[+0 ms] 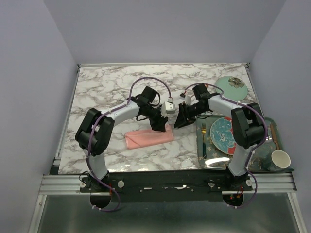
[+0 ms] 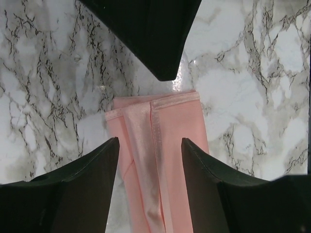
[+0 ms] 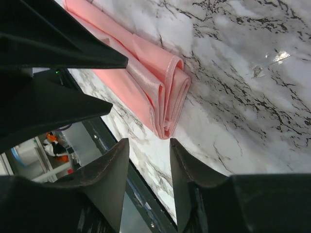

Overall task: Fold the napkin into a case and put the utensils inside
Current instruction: Pick up the top corner of the smaller rectangle folded napkin from the center of the board.

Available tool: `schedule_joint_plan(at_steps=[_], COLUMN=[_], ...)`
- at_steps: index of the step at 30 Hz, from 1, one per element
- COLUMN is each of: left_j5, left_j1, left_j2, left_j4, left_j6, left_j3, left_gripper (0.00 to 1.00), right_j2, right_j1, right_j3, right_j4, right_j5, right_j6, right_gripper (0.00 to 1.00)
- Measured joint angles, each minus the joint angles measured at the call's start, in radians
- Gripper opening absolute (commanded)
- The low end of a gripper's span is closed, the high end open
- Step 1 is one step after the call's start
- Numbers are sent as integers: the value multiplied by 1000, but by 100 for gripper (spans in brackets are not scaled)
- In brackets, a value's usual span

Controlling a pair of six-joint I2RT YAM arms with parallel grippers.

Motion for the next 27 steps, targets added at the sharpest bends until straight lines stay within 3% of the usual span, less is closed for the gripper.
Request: schedule_joint_plan(at_steps=[4,16,20,23,25,27], left_j5=[0,-17,-33,-55,-71,-82], left_j1=[-19,-42,-48,-52,-51,-51], left_j2=[23,84,85,85,85,85], left_j4=[-1,-2,0,10,21,26], left_j6=[11,11,8,-2,-10,-16], left_j3=[23,44,44,44,44,44], left_gripper=[59,58,68,71,71,65], right_j2=[2,2,2,2,2,2], right_j1=[0,-1,-1,-2,-2,-2], right_j3=[0,-11,-12,-13,-13,-16], right_j4=[25,57,61,62,63,66], right_j5=[20,31,30,30,30,30], right_j6=[37,72,72,72,72,72], right_gripper=[42,42,43,43,43,43])
